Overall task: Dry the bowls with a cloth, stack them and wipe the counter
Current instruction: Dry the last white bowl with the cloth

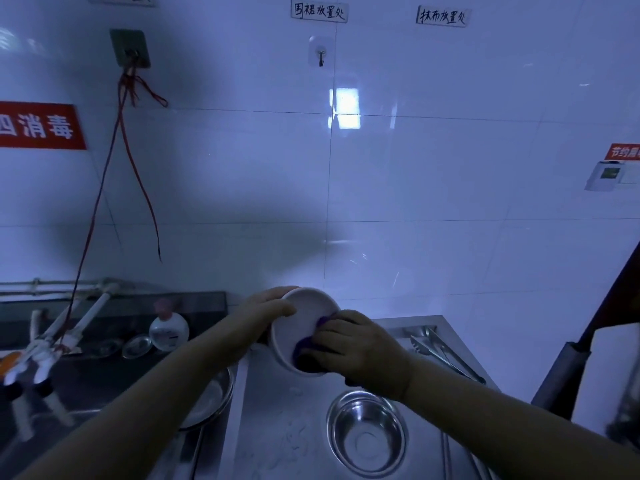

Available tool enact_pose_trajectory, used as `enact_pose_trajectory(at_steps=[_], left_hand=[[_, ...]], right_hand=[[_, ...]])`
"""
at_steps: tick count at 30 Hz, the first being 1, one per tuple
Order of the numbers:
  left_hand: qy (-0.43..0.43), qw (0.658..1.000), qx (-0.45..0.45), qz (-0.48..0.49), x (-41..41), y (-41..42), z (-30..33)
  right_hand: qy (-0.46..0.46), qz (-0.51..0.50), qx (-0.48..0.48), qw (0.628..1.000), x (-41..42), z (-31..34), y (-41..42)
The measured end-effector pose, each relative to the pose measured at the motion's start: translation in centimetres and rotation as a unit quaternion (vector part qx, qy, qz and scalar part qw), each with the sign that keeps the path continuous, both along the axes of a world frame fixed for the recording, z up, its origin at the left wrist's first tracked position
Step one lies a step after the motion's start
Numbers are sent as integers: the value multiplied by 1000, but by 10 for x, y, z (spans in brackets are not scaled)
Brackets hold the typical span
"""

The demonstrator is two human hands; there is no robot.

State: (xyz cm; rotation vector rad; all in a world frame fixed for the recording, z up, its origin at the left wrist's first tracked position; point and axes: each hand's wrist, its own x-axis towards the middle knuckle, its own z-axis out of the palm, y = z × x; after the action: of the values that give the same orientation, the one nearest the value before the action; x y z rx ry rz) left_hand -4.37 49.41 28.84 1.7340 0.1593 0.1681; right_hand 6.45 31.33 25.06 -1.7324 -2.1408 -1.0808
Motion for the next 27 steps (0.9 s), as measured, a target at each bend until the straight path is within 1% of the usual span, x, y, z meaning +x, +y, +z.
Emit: enact_pose_trajectory(at_steps=[1, 2, 3, 4, 5, 6, 7, 8, 10, 11, 12, 13, 15, 17, 18, 19, 20, 21, 22, 25, 27], left_hand=[[21, 1000, -4, -9, 0, 4, 1], [33, 999, 32, -11, 0, 6, 3], [38, 994, 104, -7, -1, 9, 3], [31, 979, 202, 1, -3, 13, 4], [10, 950, 312, 12, -6, 16, 5], [-29, 911, 412, 13, -10, 18, 6], [-72, 870, 487, -1, -13, 18, 9], [-102, 836, 539, -29, -16, 18, 10], [-110, 783, 606, -84, -16, 15, 11], [-105, 772, 620, -95, -15, 13, 10], [-94, 776, 616, -99, -14, 13, 9], [-79, 796, 592, -100, -15, 14, 8], [-55, 864, 492, -90, -18, 19, 4], [-38, 936, 345, -60, -24, 20, -6], [-36, 964, 263, -36, -26, 17, -10], [-42, 983, 177, -11, -28, 11, -14], [-48, 994, 97, 10, -28, 3, -17], [-54, 998, 26, 23, -27, -5, -20], [-62, 997, -29, 30, -24, -13, -21], [-95, 985, -140, 37, -16, -35, -19], [-100, 976, -187, 43, -13, -42, -15]], right_hand=[[18, 0, -17, 1000, 1, 2, 1], [41, -7, -36, 998, 2, 4, 1], [75, -20, -56, 995, 2, 6, 1], [119, -33, -78, 989, 2, 8, 0], [162, -46, -100, 981, 3, 11, -1], [197, -55, -119, 972, 4, 13, -2], [224, -62, -134, 963, 4, 16, -2], [253, -65, -144, 954, 4, 17, -3], [328, -64, -151, 930, 2, 18, -3], [360, -63, -146, 919, 2, 17, -3], [387, -67, -141, 909, 2, 17, -3], [412, -70, -136, 898, 3, 18, -5], [483, -58, -80, 870, 2, 22, -8], [595, -55, 33, 801, 4, 29, -15], [642, -56, 89, 759, 5, 33, -17], [673, -55, 137, 725, 6, 36, -19], [684, -58, 172, 706, 7, 37, -17], [678, -66, 192, 706, 6, 38, -14], [659, -68, 203, 721, 3, 39, -9], [559, -52, 163, 811, -15, 31, 8], [521, -52, 155, 838, -22, 19, 16]])
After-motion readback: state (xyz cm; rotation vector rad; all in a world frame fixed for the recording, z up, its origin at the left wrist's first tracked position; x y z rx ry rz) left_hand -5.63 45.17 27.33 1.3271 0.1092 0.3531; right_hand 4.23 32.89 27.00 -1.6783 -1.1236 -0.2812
